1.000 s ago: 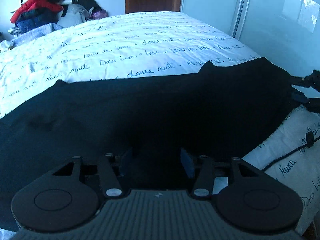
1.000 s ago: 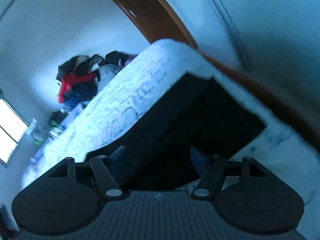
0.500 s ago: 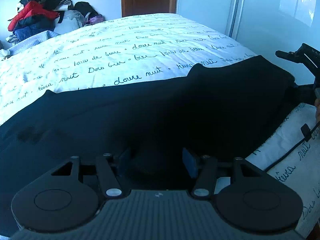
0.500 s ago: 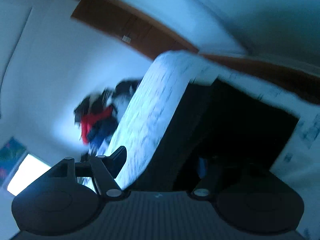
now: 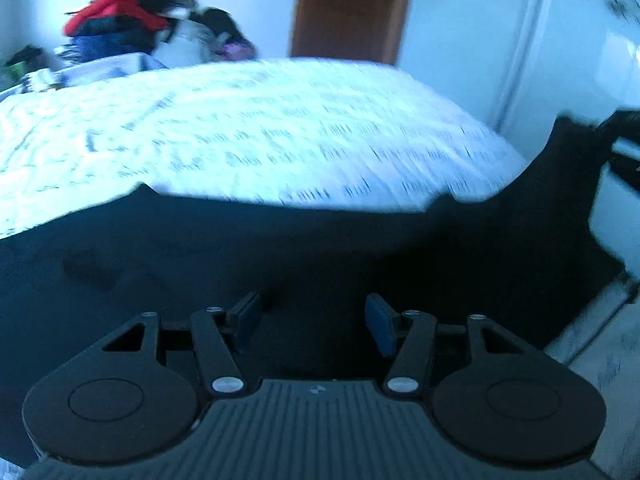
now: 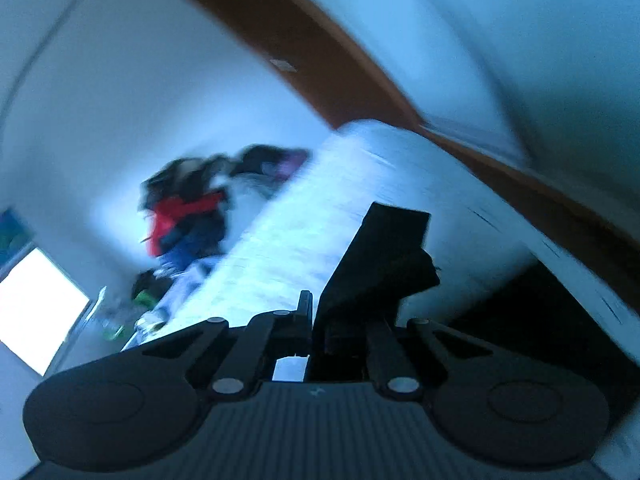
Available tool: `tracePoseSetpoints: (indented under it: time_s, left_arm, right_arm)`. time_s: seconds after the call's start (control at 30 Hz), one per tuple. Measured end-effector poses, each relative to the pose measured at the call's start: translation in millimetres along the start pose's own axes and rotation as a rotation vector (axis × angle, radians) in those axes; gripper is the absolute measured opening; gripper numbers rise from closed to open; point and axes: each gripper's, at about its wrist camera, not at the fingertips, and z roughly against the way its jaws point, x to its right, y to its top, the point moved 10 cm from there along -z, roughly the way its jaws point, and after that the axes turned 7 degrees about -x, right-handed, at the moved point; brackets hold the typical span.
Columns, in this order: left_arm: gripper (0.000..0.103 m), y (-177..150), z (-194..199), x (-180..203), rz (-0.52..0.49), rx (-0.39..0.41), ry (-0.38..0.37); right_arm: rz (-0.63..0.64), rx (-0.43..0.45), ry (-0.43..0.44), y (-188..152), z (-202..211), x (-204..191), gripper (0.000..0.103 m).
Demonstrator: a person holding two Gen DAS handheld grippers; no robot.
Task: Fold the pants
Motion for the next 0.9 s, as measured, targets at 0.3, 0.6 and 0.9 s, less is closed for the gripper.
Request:
tracePoseSetpoints:
  time_s: [0.3, 0.6, 0.9]
  left_arm:
    - [0.069, -11.0, -15.0, -8.7, 0.010, -0.062, 0.026]
    - [0.070, -2.4, -4.0, -11.2, -0.029, -0.034, 0.059]
    - [0.070, 26.4, 0.0, -61.5, 0.035, -0.036, 0.131]
  right_arm:
    - [0.073, 0.160, -0.256, -4.1, 81.1, 39.2, 0.005]
    - [-0.121, 0.083, -0.340, -55.2, 87.8, 117.3, 0.005]
    - [0.438, 0.253, -0.518, -33.8, 65.9, -15.4, 0.020]
